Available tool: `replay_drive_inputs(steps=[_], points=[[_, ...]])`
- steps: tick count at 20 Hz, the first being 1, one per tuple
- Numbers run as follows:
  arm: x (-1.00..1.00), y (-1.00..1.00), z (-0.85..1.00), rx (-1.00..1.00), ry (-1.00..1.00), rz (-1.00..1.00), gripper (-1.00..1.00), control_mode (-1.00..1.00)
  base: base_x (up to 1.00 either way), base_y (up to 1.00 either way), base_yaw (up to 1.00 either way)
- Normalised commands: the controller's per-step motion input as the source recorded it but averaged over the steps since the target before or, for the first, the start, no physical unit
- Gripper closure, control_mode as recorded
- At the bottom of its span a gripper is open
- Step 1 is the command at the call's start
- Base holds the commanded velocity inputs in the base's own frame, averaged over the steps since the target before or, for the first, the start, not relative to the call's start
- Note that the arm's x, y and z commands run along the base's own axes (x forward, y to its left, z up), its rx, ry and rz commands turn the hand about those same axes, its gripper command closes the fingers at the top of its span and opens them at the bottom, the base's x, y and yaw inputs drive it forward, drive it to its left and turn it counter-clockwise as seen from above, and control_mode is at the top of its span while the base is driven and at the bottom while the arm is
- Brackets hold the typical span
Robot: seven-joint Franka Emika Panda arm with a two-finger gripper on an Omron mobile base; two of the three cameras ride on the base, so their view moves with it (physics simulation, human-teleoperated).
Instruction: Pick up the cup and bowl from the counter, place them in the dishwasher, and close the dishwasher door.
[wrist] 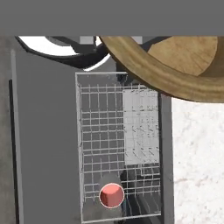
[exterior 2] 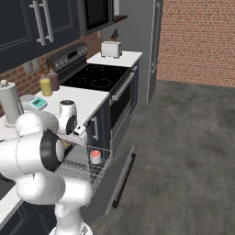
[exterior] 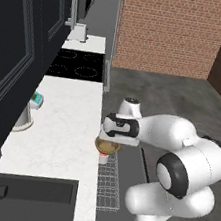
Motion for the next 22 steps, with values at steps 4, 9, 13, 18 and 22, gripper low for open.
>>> replay_drive_inputs(steps=[4,9,13,18,22], points=[[-1.0,-1.0,0.12,0.05,-0.07,0.04,1.0,-1.0,0.0,0.0,0.0],[-0.17,-0.65,0.0,0.13,0.0,0.13,1.0,-1.0,0.0,0.0,0.0],[0.22,-0.39,-0.27,0.17,0.0,0.27,1.0,-1.0,0.0,0.0,0.0],[0.48,-0.09,-0.54,0.18,0.0,0.32,1.0,-1.0,0.0,0.0,0.0],[0.67,0.0,-0.46,0.15,0.0,0.22,1.0,-1.0,0.0,0.0,0.0]])
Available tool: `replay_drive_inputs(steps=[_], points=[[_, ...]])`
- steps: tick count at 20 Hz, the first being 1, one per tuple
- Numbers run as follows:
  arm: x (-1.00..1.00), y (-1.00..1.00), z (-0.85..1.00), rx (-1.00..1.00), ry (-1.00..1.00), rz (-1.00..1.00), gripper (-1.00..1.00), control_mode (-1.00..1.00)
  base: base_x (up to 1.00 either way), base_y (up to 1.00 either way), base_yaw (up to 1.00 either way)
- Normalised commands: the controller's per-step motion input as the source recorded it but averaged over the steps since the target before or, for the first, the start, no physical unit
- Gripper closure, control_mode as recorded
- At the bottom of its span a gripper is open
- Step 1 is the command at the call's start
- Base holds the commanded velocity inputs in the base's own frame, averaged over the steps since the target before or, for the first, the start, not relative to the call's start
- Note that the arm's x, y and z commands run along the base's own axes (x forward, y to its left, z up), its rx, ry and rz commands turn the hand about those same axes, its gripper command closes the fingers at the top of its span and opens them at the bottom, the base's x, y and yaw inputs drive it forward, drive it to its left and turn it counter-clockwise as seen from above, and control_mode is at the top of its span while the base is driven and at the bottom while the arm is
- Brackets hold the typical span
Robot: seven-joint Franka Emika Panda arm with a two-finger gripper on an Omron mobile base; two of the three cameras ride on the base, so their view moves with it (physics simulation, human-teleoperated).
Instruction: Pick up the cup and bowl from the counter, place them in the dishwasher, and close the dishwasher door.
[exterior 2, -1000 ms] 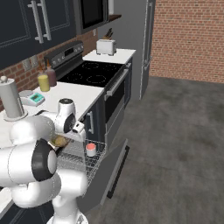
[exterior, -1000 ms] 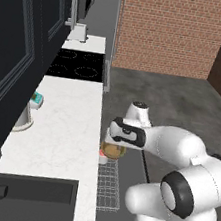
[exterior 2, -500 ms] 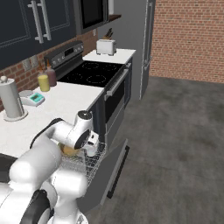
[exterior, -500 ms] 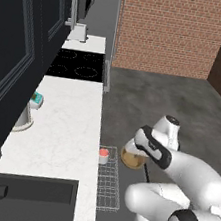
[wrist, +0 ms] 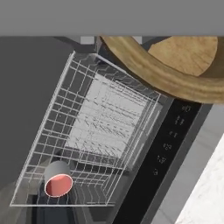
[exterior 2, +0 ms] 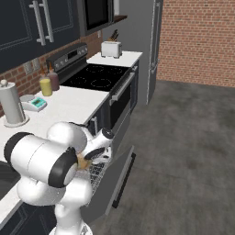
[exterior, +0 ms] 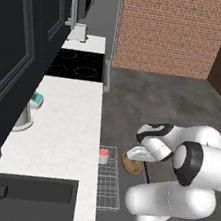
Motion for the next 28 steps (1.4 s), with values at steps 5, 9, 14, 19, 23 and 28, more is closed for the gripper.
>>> replay_drive_inputs(steps=[5,9,14,19,23,28], points=[[0.65,0.02,-0.48,0.11,0.01,0.17,1.0,-1.0,0.0,0.0,0.0],[0.51,0.15,-0.22,0.0,0.0,0.04,1.0,-1.0,0.0,0.0,0.0],[0.4,0.31,-0.32,0.0,0.0,0.0,1.0,-1.0,0.0,0.0,0.0],[0.28,0.43,-0.38,0.0,0.0,0.0,1.0,-1.0,0.0,0.0,0.0],[0.2,0.3,-0.48,0.0,0.0,0.0,1.0,-1.0,0.0,0.0,0.0],[0.01,0.01,-0.48,0.0,-0.01,0.0,1.0,-1.0,0.0,0.0,0.0]])
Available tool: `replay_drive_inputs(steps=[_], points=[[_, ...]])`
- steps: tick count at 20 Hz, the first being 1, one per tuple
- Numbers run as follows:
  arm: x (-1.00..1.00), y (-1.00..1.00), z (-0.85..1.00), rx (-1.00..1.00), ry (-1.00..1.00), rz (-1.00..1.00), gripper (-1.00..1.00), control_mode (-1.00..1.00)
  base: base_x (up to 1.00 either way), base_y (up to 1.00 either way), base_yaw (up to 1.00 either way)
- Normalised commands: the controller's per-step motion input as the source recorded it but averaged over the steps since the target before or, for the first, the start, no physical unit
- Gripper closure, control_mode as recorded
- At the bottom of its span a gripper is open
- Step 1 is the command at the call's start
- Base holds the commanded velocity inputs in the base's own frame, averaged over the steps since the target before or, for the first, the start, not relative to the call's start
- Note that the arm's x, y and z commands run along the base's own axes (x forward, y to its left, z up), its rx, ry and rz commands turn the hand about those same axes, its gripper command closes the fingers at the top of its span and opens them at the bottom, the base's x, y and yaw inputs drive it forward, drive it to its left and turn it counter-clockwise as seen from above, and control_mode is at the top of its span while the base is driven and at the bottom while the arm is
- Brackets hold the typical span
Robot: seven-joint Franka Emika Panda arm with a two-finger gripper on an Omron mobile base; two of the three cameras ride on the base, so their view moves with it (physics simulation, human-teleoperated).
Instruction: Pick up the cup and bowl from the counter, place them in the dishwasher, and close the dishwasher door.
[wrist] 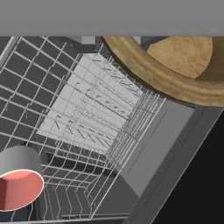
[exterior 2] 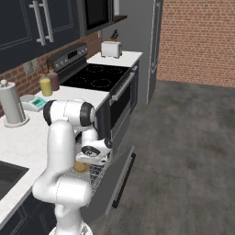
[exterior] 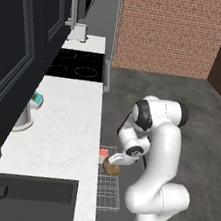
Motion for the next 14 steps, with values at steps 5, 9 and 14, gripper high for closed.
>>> replay_drive_inputs(steps=[5,9,14], points=[[0.0,0.03,-0.47,0.0,0.0,0.0,1.0,-1.0,0.0,0.0,0.0],[0.0,0.15,-0.46,0.0,-0.01,0.0,1.0,-1.0,0.0,0.0,0.0],[0.0,0.19,-0.51,0.0,-0.01,0.0,1.0,-1.0,0.0,0.0,0.0]])
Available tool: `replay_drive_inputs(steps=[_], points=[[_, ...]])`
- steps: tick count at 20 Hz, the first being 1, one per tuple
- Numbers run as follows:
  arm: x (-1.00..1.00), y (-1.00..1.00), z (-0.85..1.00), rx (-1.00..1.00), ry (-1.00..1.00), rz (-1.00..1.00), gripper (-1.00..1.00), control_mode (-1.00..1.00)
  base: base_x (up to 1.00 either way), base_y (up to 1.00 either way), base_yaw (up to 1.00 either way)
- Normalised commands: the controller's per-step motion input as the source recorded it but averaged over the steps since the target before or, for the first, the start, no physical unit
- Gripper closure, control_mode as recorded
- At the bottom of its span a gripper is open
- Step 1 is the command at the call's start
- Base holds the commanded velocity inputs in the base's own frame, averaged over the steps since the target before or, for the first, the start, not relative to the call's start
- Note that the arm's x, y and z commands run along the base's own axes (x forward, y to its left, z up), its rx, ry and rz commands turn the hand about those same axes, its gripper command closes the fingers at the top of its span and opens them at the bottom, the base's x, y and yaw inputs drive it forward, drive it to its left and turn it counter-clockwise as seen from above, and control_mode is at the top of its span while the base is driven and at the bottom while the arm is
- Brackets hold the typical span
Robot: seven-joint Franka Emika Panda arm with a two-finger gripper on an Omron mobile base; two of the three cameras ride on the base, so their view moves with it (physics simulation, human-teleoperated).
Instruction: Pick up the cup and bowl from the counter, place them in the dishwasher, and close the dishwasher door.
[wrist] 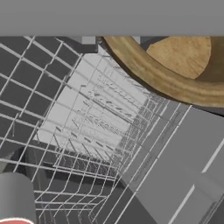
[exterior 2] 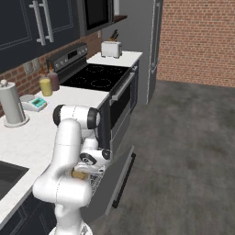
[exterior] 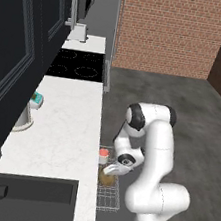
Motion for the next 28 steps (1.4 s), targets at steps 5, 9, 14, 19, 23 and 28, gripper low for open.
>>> replay_drive_inputs(steps=[5,9,14,19,23,28], points=[[0.03,0.12,-0.63,-0.01,0.0,0.0,1.0,-1.0,0.0,0.0,0.0],[0.09,0.04,-0.63,-0.05,0.0,0.0,1.0,-1.0,0.0,0.0,0.0],[0.08,0.0,-0.52,-0.06,0.0,0.0,1.0,-1.0,0.0,0.0,0.0],[0.05,0.0,-0.53,-0.06,0.0,0.0,1.0,-1.0,0.0,0.0,0.0],[0.0,-0.05,-0.39,-0.04,0.0,0.0,-1.0,-1.0,0.0,0.0,0.0],[0.0,-0.01,0.09,0.0,0.0,0.0,-1.0,-1.0,0.0,0.0,0.0]])
